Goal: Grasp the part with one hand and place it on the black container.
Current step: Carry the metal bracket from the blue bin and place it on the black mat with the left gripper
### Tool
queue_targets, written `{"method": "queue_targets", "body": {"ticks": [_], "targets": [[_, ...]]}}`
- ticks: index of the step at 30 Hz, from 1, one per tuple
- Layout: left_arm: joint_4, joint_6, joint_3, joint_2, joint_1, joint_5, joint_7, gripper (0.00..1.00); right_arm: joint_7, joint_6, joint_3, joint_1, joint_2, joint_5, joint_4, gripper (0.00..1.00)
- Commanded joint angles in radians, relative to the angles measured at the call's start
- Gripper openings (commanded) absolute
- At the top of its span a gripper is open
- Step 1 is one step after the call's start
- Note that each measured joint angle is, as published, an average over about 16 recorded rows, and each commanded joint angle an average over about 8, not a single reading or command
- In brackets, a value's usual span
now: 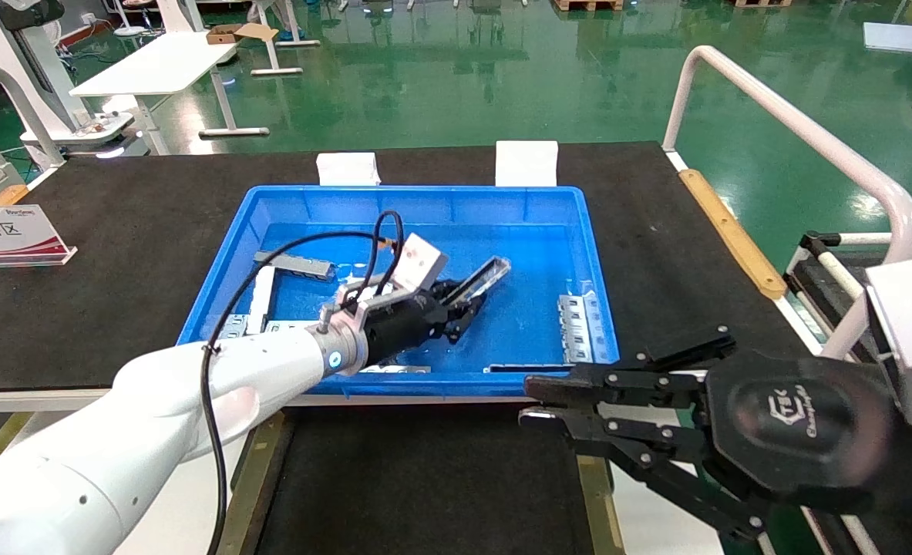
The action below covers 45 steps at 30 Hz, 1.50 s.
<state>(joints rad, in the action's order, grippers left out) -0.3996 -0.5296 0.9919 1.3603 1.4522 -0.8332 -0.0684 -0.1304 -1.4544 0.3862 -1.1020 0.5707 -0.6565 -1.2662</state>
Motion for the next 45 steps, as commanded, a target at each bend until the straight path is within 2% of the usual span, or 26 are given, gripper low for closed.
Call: {"method": "queue_targets", "body": {"ticks": [1, 6, 11, 19, 26, 31, 36, 41, 45], "targets": [[0.002, -0.002, 0.002, 0.000, 0.007, 0.021, -0.005, 0.00, 0.000, 0.000, 0.000, 0.000, 0.000, 0.000, 0.000, 0.00], [0.008, -0.089, -0.030, -0.019, 0.038, 0.083, -0.059, 0.00, 0.000, 0.000, 0.000, 0.000, 0.000, 0.000, 0.000, 0.00], [-0.006, -0.277, -0.079, -0.079, 0.055, 0.151, -0.133, 0.00, 0.000, 0.000, 0.000, 0.000, 0.000, 0.000, 0.000, 0.00], [-0.111, -0.590, -0.132, -0.241, 0.022, 0.239, -0.174, 0.00, 0.000, 0.000, 0.000, 0.000, 0.000, 0.000, 0.000, 0.00], [-0.334, -0.718, -0.162, -0.420, -0.104, 0.306, -0.176, 0.00, 0.000, 0.000, 0.000, 0.000, 0.000, 0.000, 0.000, 0.00], [-0.546, -0.717, -0.164, -0.558, -0.240, 0.333, -0.159, 0.00, 0.000, 0.000, 0.000, 0.000, 0.000, 0.000, 0.000, 0.00], [-0.742, -0.639, -0.146, -0.671, -0.393, 0.341, -0.142, 0.00, 0.000, 0.000, 0.000, 0.000, 0.000, 0.000, 0.000, 0.00], [-0.851, -0.504, -0.119, -0.727, -0.537, 0.337, -0.138, 0.00, 0.000, 0.000, 0.000, 0.000, 0.000, 0.000, 0.000, 0.00], [-0.874, -0.378, -0.105, -0.725, -0.624, 0.340, -0.140, 0.00, 0.000, 0.000, 0.000, 0.000, 0.000, 0.000, 0.000, 0.00]]}}
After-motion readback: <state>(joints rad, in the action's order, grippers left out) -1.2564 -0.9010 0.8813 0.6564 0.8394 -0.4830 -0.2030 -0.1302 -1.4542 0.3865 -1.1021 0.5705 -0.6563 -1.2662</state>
